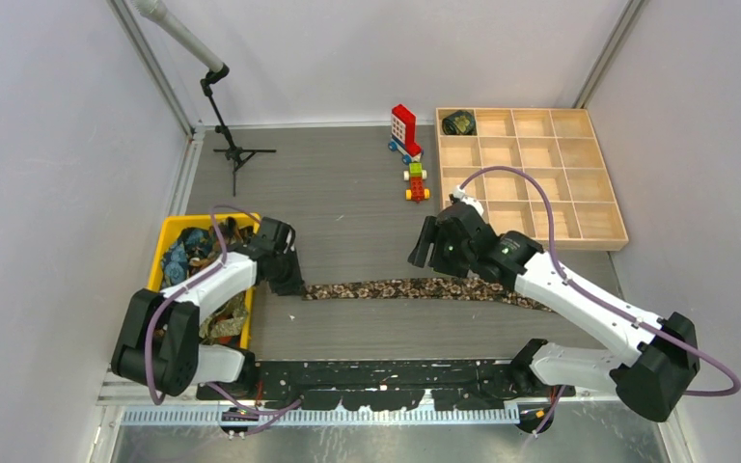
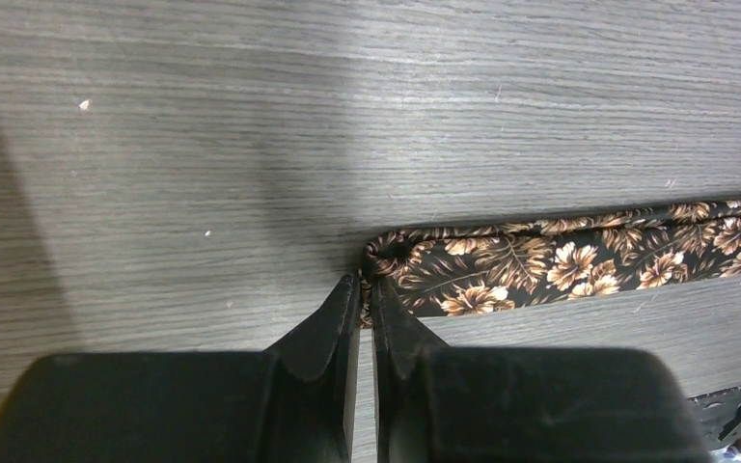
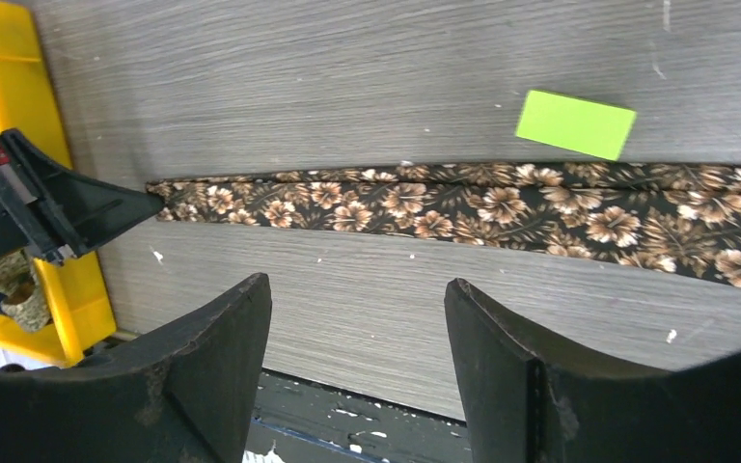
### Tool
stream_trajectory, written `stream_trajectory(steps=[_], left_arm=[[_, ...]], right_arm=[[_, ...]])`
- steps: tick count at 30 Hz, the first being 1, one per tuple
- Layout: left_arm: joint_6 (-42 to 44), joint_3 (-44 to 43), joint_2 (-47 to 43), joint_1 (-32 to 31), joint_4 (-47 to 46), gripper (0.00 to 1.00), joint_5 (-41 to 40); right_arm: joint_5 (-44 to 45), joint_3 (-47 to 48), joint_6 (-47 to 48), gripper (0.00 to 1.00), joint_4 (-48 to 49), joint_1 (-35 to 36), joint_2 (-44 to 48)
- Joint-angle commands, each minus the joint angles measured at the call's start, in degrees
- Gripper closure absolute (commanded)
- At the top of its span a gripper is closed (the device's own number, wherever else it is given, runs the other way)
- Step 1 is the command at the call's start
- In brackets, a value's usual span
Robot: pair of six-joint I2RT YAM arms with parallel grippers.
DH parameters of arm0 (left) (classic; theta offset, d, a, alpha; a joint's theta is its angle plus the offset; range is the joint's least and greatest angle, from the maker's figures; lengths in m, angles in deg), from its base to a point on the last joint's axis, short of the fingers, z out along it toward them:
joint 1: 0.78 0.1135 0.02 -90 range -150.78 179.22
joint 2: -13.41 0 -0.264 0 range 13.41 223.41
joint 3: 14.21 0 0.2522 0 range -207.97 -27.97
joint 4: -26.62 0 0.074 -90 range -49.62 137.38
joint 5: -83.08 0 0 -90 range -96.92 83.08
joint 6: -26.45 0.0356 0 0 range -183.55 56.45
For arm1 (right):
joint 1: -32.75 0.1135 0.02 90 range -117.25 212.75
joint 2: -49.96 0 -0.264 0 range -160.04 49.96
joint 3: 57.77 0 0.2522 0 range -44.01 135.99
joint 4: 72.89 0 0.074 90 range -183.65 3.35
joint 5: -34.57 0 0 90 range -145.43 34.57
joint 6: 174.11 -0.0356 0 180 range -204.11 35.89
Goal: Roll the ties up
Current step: Roll the tie at the center of the board.
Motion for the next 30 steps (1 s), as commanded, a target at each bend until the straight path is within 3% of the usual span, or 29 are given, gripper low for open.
stream_trajectory(steps=[1, 4, 7, 11, 16, 28, 30], left_arm=[[-1.9, 1.6, -4.5, 0.5, -0.9, 0.9, -0.6], [-2.4, 2.0, -5.9, 0.5, -0.7, 0.79, -0.5], [-2.4, 2.3, -6.7, 0.5, -0.7, 0.6, -0.3], [-2.0, 2.1, -7.7, 0.5, -0.6, 0.5, -0.4], [-1.5, 2.0, -6.9, 0.5, -1.1, 0.51, -0.8], [-2.1, 4.3, -5.1, 0.5, -3.4, 0.65, 1.4], [-2.2, 4.7, -5.0, 0.4, -4.1, 0.71, 1.9]], right_arm=[[3.6, -1.7, -0.1, 0.29, 7.5, 1.7, 2.1], [5.8, -0.4, -0.2, 0.29, 4.3, 1.7, 0.9], [6.4, 0.0, -1.0, 0.3, 3.1, 1.7, -0.8], [5.8, -0.3, -1.4, 0.31, 3.2, 1.7, -2.2], [5.8, -0.5, -1.3, 0.32, 3.1, 1.7, -2.9], [2.3, -1.8, -1.0, 0.34, 6.2, 1.8, -3.1], [0.3, -2.0, -0.8, 0.34, 7.9, 1.9, -3.5]])
